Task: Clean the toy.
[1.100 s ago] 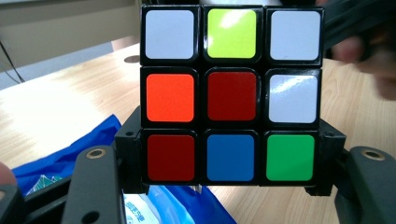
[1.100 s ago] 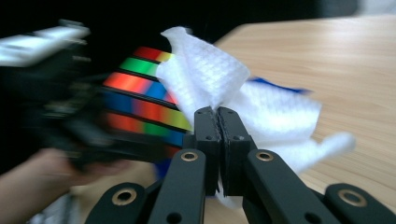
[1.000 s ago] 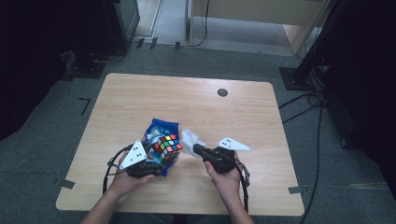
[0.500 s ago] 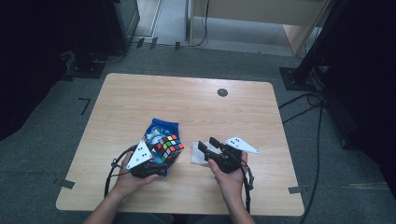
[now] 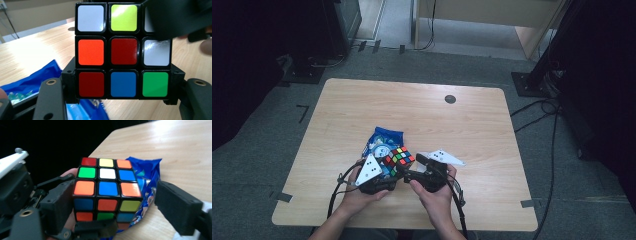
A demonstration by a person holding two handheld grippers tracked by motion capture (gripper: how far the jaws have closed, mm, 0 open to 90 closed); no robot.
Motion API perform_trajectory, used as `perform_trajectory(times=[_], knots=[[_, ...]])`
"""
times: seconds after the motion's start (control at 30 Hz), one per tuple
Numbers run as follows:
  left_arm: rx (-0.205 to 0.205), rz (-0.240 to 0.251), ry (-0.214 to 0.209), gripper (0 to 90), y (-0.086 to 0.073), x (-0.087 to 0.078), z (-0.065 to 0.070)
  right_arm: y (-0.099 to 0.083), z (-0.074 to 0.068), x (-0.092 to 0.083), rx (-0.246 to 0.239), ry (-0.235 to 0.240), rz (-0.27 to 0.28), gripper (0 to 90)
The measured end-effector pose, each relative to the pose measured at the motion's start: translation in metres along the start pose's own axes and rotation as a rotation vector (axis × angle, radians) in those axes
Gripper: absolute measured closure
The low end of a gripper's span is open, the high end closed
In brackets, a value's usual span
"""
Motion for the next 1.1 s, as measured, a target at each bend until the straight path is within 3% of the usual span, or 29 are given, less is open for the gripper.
perform_trajectory(times=[0.13,0.33,0.53,0.63,0.77,0.93,1.1], knots=[[0.010,-0.002,-0.006,34.1,0.000,0.002,0.004,-0.002,0.000,0.000,0.036,0.055,0.008,34.0],[0.011,-0.005,-0.004,34.1,-0.001,0.003,0.005,-0.003,0.005,0.002,0.127,0.094,-0.025,34.1],[0.005,0.009,-0.017,34.0,0.000,0.002,0.005,-0.004,0.003,0.001,0.111,0.086,-0.028,34.5],[0.029,-0.004,-0.035,33.3,0.000,0.002,0.004,-0.001,0.003,-0.001,0.087,0.067,-0.044,34.6],[0.058,-0.012,-0.101,31.1,-0.003,-0.003,-0.003,0.009,0.013,-0.013,0.094,0.075,-0.031,34.5],[0.084,-0.030,-0.060,31.2,-0.006,-0.002,-0.009,0.020,0.018,-0.028,0.058,0.087,-0.075,34.5],[0.145,-0.026,-0.031,29.6,-0.004,-0.002,-0.002,0.015,0.014,-0.020,0.032,0.102,-0.156,34.5]])
Point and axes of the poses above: each handheld gripper's, and its own axes: x roughly forward along the jaws, y roughly out of its top, z roughly to its right, the point moved 2 cm from there along x, roughly forward along the jaws, and after that the axes turned 10 degrees about -z, right-handed, at the moved point
